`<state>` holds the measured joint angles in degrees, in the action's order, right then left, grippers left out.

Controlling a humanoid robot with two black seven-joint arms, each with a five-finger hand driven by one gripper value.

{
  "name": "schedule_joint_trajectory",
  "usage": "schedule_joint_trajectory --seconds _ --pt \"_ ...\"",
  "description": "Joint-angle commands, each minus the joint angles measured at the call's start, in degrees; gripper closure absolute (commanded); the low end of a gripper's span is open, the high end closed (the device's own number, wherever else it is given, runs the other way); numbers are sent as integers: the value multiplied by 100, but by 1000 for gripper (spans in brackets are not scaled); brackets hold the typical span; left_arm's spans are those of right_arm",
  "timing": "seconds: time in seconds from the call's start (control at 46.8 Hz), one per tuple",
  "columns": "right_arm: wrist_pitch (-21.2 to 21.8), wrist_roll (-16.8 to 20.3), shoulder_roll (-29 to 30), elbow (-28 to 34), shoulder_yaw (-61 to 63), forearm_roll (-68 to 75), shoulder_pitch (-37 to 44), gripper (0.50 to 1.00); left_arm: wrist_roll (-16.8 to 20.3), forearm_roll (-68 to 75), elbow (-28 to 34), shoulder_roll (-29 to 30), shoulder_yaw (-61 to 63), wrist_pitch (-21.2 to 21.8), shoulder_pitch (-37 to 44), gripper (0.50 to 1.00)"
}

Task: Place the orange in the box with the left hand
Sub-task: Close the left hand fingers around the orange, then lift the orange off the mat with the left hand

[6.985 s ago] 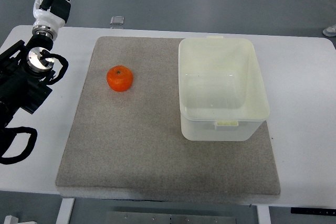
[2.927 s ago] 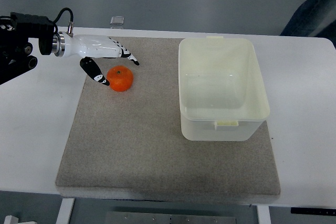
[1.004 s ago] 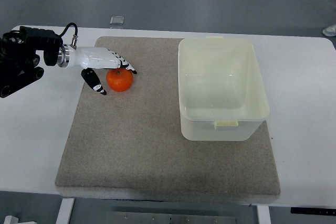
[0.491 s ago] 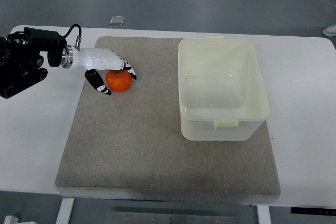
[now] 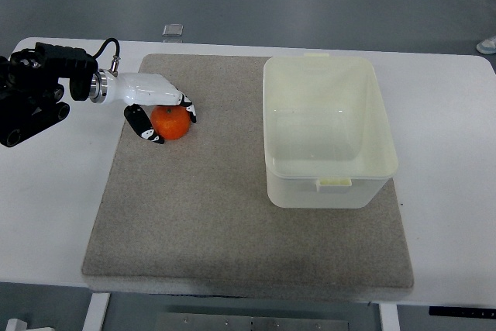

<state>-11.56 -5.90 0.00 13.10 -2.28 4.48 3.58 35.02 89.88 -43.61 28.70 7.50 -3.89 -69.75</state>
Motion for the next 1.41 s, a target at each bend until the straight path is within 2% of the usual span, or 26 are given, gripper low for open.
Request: schedule_joint_trajectory --seconds 0.0,0.342,0.919,1.389 --pt "-4 1 0 0 0 0 2 556 -2 240 2 4 -12 2 -3 1000" --pt "-4 1 0 0 0 0 -7 556 -2 170 -7 -5 -126 19 -109 1000" --pt "4 1 0 0 0 0 -7 556 -2 126 2 39 -425 19 -1207 1000" --pt "-4 1 0 0 0 0 2 556 -2 -23 -60 -181 -653 19 -1471 1000"
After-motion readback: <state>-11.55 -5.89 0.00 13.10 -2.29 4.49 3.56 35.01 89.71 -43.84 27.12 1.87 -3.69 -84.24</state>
